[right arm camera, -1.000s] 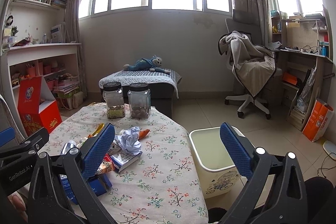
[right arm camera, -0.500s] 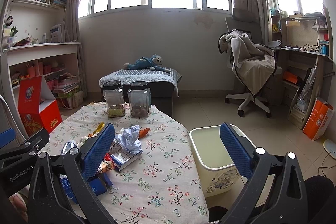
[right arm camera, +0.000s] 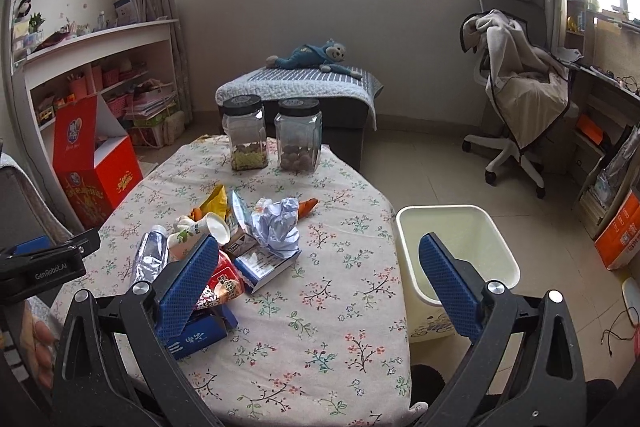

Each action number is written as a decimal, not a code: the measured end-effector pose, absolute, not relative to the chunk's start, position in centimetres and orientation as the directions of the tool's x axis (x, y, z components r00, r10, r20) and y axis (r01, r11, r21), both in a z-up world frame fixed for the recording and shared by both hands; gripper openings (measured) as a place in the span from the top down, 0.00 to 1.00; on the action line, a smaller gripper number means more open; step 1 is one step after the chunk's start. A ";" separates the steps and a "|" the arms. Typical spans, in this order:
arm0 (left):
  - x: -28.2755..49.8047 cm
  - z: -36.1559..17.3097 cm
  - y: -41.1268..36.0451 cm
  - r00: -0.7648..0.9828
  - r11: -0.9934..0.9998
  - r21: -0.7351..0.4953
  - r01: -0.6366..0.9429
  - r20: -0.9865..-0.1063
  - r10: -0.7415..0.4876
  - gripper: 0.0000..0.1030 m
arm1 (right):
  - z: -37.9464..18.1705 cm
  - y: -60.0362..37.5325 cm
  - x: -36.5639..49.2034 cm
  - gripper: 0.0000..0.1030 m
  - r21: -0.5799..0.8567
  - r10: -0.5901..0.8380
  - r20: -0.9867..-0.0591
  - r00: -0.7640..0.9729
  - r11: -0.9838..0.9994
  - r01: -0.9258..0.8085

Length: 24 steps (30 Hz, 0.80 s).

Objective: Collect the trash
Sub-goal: 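Grasp the clear plastic bottle with the left gripper while the right gripper grasps the red noodle cup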

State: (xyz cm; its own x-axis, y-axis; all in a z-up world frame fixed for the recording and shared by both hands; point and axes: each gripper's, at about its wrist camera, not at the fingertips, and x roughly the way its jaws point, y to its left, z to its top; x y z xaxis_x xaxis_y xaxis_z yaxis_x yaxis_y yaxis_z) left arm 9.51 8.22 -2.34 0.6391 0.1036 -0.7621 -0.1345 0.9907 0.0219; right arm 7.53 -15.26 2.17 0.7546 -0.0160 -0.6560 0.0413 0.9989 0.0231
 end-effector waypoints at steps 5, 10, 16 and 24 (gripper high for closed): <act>13.5 -6.9 10.9 0.414 0.990 0.051 -0.133 -0.905 0.102 0.07 | -0.6 -16.9 12.3 0.07 0.207 0.174 -0.784 0.596 0.978 -0.014; 15.7 -10.9 12.4 0.291 0.967 -0.110 -0.229 -0.956 -0.040 0.07 | -3.4 -16.6 14.6 0.07 0.204 0.201 -0.824 0.530 0.977 -0.053; 19.5 -14.2 12.0 0.209 0.966 -0.076 -0.249 -0.978 -0.023 0.07 | -6.3 -15.2 16.0 0.07 0.235 0.278 -0.847 0.453 0.960 -0.150; 24.2 -17.5 12.0 0.112 0.960 -0.154 -0.236 -0.985 -0.130 0.20 | -7.7 -12.1 18.2 0.07 0.270 0.341 -0.859 0.383 0.936 -0.228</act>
State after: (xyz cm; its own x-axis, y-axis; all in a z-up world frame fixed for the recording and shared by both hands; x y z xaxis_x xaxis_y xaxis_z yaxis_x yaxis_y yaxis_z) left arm 24.18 11.95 -17.47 0.1123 -0.1301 -0.9851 -0.2359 0.9596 -0.1536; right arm 18.24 -12.11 -7.71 0.3826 0.3408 -0.8588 -0.2279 0.9356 0.2697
